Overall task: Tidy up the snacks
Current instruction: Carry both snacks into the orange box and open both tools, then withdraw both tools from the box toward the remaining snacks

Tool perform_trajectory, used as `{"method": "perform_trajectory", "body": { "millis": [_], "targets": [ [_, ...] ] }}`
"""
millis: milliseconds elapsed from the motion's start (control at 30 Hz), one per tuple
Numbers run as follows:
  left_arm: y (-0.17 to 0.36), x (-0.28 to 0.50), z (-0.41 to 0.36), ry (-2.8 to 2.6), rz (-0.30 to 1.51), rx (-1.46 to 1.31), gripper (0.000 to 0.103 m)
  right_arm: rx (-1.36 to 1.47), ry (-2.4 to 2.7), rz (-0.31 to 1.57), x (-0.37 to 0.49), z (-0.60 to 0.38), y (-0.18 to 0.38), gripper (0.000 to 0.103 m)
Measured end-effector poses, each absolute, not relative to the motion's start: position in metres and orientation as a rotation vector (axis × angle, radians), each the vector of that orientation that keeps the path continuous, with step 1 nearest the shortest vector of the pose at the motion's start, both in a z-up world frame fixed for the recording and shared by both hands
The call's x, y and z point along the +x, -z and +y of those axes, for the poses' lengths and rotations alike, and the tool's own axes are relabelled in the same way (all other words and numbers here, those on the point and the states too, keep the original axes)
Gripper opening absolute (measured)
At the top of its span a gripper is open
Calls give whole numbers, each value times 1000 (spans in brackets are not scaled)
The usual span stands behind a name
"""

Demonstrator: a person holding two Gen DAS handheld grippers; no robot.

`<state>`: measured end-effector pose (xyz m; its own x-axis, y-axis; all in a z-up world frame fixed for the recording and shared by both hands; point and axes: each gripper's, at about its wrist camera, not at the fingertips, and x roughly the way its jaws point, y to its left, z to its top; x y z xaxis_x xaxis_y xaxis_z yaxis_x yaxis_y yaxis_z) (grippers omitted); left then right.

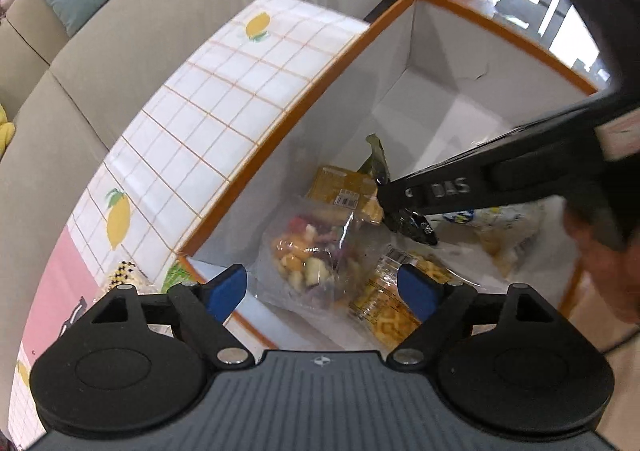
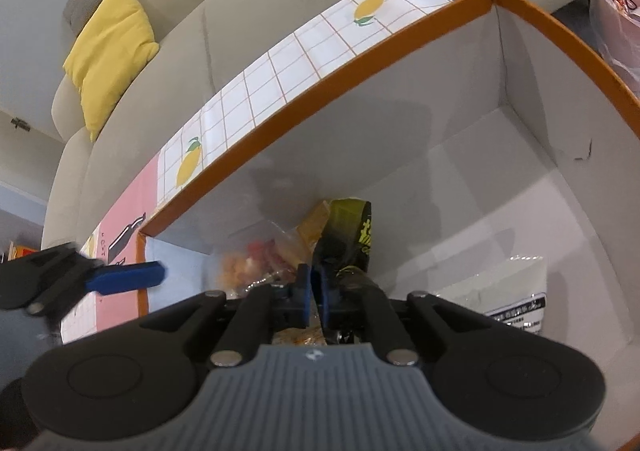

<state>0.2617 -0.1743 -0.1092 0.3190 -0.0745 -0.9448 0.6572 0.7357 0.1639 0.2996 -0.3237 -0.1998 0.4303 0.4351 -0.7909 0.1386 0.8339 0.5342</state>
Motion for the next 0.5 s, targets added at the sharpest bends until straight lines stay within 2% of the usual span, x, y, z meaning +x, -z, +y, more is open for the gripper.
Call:
{"method": "perform_trajectory", "body": {
  "millis": [33, 100, 333, 500],
  "targets": [
    [102, 259, -171, 517, 1151, 583, 99, 580, -192, 1129, 298, -323, 199, 12],
    [89, 253, -164, 522, 1146, 544, 99, 568, -185, 1114, 295, -323, 194, 34],
    [55, 233, -136, 512, 1146, 393, 97, 485, -159, 1072, 275, -319, 172, 39],
    [37, 213, -122, 492, 1109, 382, 97, 425, -154, 1034, 254, -308, 149, 48]
  ]
}}
